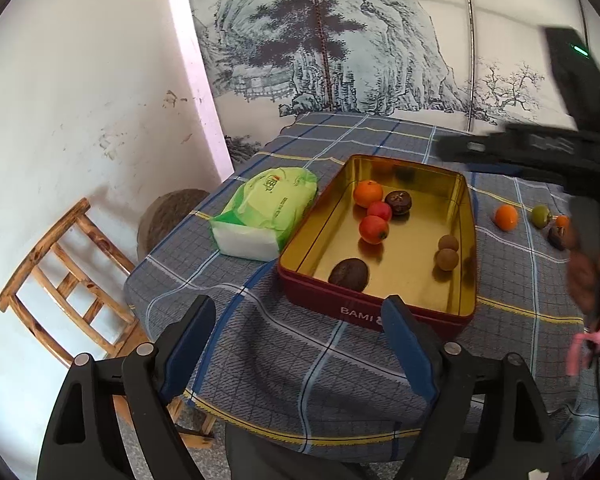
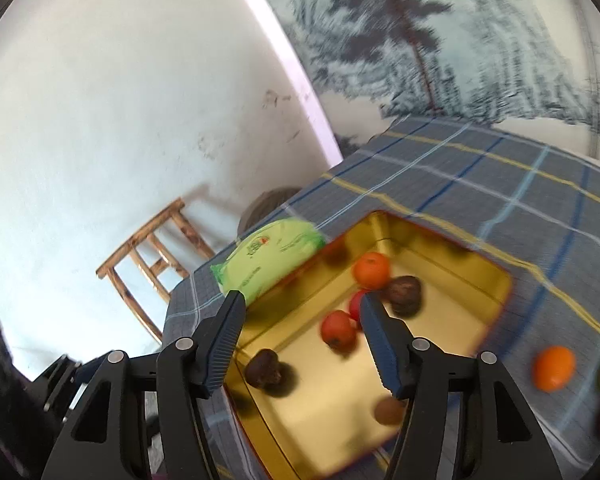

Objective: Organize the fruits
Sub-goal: 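Reach the left gripper to the orange mandarin and close on it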

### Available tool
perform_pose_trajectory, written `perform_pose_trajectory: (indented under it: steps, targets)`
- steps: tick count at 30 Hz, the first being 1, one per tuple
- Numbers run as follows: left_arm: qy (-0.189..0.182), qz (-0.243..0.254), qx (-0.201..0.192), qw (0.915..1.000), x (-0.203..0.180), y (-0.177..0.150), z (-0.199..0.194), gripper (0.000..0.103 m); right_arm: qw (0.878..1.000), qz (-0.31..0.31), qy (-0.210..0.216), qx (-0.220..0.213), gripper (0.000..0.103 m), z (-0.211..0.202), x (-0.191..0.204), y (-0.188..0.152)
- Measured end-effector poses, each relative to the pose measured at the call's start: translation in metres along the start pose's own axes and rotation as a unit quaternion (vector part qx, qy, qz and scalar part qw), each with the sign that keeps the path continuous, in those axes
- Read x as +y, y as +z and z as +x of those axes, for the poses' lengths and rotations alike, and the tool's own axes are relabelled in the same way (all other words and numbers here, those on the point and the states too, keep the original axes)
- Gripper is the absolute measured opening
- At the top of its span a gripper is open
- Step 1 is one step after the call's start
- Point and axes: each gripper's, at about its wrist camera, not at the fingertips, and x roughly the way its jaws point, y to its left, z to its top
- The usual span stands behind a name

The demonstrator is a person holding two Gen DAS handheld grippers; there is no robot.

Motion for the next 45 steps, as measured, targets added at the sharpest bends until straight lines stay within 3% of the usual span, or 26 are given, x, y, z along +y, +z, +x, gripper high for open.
perform_pose_trajectory:
  steps: [5, 10, 16, 19, 25, 31, 37, 45]
  targets:
    - [-0.008, 0.018, 0.0, 0.9998, -0.014, 0.003, -0.002, 0.084, 0.997, -0.004, -0.077, -0.018, 0.071, -0.053, -0.039, -0.031]
    - [-0.019, 0.048, -0.004, 0.9987, -0.038, 0.006, -0.005, 0.084, 0.983, 0.013, -0.181, -0.007, 0.072, -0.105, -0.095, -0.069]
    - [-0.066, 0.098, -0.011, 0.9929, -0.079, 0.013, -0.009, 0.084, 0.943, 0.008, -0.332, 0.019, 0.072, -0.156, -0.153, -0.107]
    - [-0.104, 0.127, -0.012, 0.9863, -0.103, 0.02, -0.008, 0.084, 0.927, 0.018, -0.373, 0.031, 0.072, -0.177, -0.18, -0.125]
    - [-0.183, 0.163, -0.003, 0.9696, -0.16, 0.047, 0.012, 0.083, 0.924, 0.074, -0.373, 0.022, 0.073, -0.201, -0.218, -0.147]
    - [-0.216, 0.167, 0.032, 0.9615, -0.217, 0.075, 0.063, 0.078, 0.936, 0.147, -0.319, -0.003, 0.073, -0.218, -0.244, -0.155]
    - [-0.189, 0.174, 0.082, 0.963, -0.251, 0.087, 0.124, 0.055, 0.942, 0.169, -0.29, -0.014, 0.073, -0.22, -0.247, -0.162]
    - [-0.169, 0.166, 0.106, 0.9657, -0.261, 0.091, 0.161, 0.054, 0.949, 0.176, -0.259, -0.021, 0.074, -0.22, -0.249, -0.162]
